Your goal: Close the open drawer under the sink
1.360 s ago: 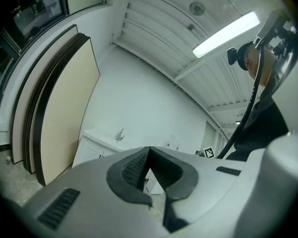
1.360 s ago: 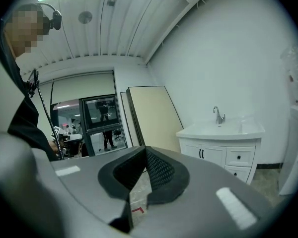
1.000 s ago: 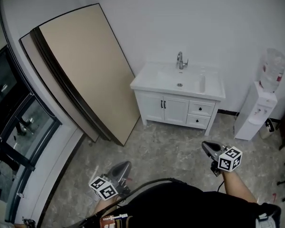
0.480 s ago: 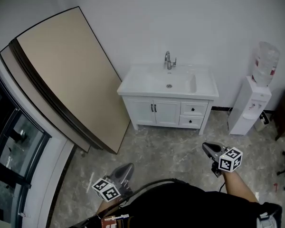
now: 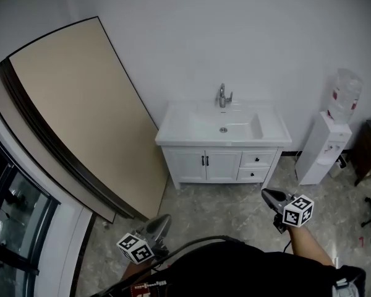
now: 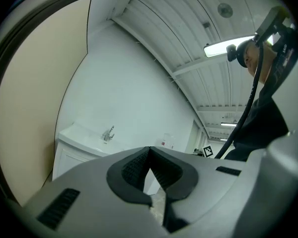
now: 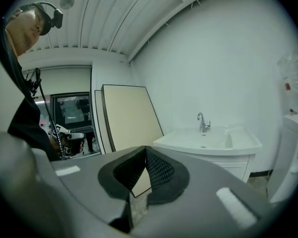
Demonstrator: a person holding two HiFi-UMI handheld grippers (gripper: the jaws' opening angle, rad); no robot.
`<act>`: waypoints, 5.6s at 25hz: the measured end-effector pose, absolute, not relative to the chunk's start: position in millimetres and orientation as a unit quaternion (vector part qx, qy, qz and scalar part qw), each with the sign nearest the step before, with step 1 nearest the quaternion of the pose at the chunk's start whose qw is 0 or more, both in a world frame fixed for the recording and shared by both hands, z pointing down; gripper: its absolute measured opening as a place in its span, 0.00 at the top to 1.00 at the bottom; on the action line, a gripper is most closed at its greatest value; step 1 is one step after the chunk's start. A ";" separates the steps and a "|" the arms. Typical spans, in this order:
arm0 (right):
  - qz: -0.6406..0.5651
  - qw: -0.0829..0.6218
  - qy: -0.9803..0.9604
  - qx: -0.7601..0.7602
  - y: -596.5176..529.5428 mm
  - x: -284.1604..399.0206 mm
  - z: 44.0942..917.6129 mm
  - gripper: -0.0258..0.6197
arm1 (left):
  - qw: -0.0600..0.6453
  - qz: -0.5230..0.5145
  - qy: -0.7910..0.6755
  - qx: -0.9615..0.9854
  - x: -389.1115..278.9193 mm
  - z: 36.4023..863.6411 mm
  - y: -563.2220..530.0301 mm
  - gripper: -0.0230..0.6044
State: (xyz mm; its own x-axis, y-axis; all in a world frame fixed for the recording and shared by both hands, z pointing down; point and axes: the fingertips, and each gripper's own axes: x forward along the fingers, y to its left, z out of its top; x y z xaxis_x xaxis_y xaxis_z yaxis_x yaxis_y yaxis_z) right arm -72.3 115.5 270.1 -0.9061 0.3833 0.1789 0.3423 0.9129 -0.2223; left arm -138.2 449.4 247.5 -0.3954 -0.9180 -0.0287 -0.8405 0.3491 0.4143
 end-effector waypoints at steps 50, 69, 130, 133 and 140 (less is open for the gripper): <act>0.135 0.149 -0.952 -0.233 -81.9 -407.5 348.0 0.96 | 0.150 -0.176 -0.812 0.537 -458.1 279.8 206.6 0.96; 0.136 0.122 -0.982 -0.048 -50.4 -539.2 315.0 0.96 | 0.167 -0.176 -0.722 0.648 -696.0 282.1 244.2 0.96; 0.142 0.169 -0.975 0.019 -135.9 -772.8 333.2 0.96 | 0.202 -0.188 -0.621 0.734 -931.1 319.1 102.5 0.96; 0.147 0.177 -0.971 0.066 -150.2 -740.7 337.1 0.96 | 0.206 -0.176 -0.593 0.759 -911.5 323.3 83.9 0.96; 0.162 0.167 -0.963 0.137 -183.1 -685.5 350.5 0.96 | 0.234 -0.143 -0.551 0.788 -860.9 335.9 62.2 0.96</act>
State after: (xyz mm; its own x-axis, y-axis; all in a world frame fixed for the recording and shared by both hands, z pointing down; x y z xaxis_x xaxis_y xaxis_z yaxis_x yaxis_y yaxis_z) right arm -685.5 -183.1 350.5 -0.9066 -0.2105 0.3657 -0.3189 0.9094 -0.2670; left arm -860.9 62.2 335.9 0.3519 -0.9355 0.0316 -0.8013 -0.2837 0.5267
